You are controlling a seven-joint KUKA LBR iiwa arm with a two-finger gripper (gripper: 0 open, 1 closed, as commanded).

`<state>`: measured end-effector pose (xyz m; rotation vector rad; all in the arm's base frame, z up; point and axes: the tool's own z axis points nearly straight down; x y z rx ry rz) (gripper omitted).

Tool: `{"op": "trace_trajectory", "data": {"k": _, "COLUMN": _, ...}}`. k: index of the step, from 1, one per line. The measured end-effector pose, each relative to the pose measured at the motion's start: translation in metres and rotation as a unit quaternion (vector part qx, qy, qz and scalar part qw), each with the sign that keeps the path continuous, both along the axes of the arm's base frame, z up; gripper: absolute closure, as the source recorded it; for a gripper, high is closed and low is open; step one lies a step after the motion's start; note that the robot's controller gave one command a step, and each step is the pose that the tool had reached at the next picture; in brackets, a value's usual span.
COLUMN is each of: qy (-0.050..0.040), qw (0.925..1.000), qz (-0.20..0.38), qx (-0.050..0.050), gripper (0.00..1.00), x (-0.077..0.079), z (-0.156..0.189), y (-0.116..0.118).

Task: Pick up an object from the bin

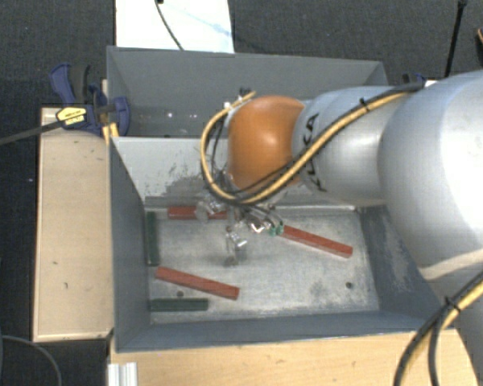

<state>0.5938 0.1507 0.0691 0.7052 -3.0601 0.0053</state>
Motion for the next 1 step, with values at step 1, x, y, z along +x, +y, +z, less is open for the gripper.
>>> {"op": "trace_trajectory", "data": {"k": 1, "qy": -0.0040, "qw": 0.9999, "qz": -0.008, "qx": 0.005, "gripper": 0.00, "x": -0.0054, "z": 0.0489, "y": 0.0755}}
